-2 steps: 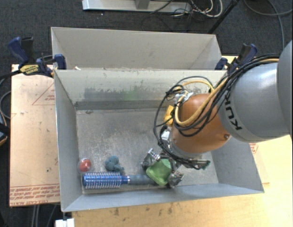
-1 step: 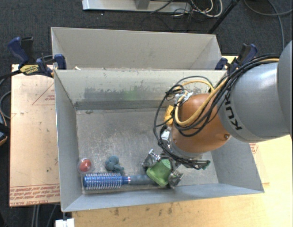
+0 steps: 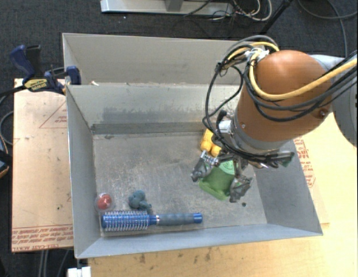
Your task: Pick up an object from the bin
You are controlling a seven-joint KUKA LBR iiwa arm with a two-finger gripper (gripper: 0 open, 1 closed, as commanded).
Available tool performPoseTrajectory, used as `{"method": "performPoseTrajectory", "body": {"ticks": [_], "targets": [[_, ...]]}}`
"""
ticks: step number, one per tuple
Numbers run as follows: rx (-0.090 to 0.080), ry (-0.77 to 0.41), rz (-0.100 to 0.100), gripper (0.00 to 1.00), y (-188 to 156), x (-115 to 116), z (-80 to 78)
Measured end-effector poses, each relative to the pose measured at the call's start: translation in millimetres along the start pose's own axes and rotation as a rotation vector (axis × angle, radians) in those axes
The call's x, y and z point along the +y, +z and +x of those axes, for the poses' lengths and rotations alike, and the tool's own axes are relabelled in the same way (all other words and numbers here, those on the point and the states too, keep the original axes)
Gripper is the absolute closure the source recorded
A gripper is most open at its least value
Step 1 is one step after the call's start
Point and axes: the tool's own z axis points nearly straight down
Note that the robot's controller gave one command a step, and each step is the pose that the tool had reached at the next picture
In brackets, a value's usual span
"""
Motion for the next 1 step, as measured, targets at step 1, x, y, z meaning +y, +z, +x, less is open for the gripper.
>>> {"method": "performPoseTrajectory", "body": {"ticks": [1], "targets": [[0.001,-0.047,-0.003,1.0,2.1,-32.8,-53.2]]}}
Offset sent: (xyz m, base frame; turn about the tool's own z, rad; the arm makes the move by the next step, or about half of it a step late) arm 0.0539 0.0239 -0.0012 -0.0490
